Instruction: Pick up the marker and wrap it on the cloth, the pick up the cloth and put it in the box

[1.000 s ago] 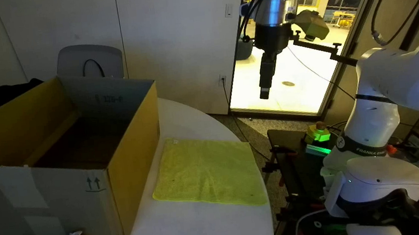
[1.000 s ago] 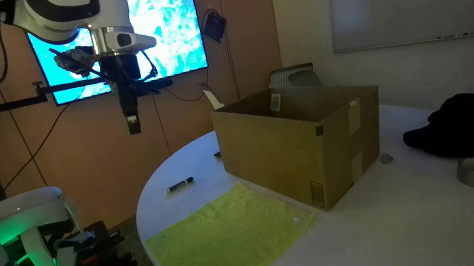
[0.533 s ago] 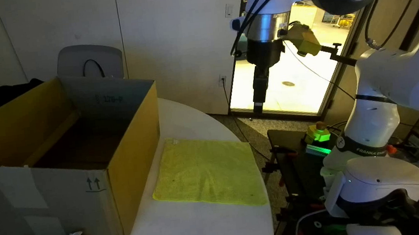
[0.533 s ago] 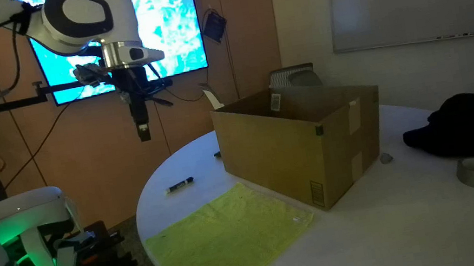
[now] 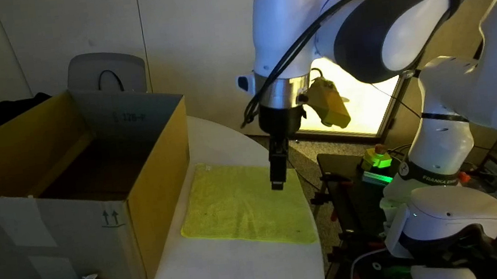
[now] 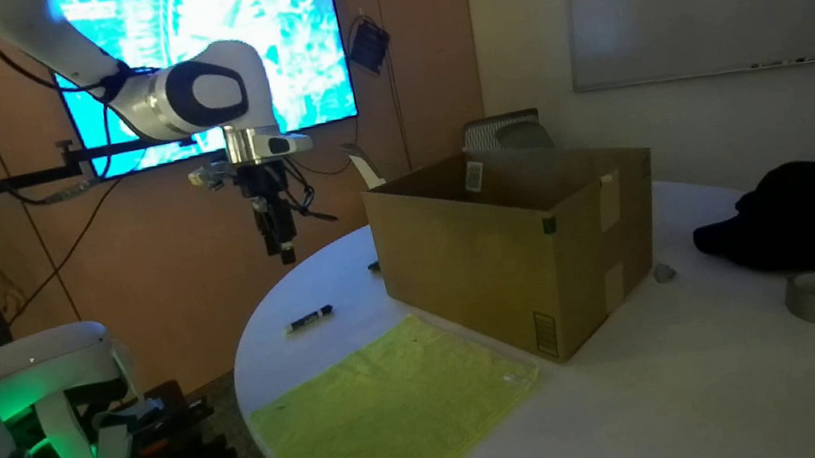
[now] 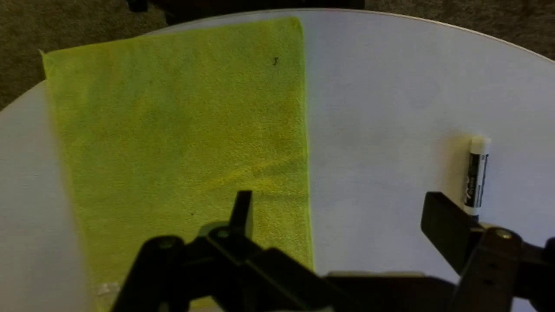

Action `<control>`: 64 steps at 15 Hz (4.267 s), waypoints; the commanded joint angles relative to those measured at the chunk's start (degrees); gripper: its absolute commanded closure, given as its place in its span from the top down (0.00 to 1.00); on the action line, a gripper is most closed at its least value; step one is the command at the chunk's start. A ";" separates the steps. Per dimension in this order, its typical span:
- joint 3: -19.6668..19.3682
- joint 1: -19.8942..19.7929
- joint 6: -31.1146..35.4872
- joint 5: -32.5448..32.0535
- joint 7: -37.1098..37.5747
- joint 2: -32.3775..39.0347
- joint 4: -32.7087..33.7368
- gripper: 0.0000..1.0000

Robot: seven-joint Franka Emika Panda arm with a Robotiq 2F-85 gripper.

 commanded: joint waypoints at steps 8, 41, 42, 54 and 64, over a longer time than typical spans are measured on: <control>1.51 10.14 7.73 7.31 -0.37 20.80 13.28 1.00; -12.43 26.31 22.42 -2.56 5.52 46.71 27.09 0.74; -12.20 26.12 22.09 -2.56 5.19 46.49 27.22 0.66; -12.15 25.30 16.43 -3.97 3.05 42.89 26.73 0.08; -18.62 22.34 14.49 -14.22 6.27 33.88 17.72 0.08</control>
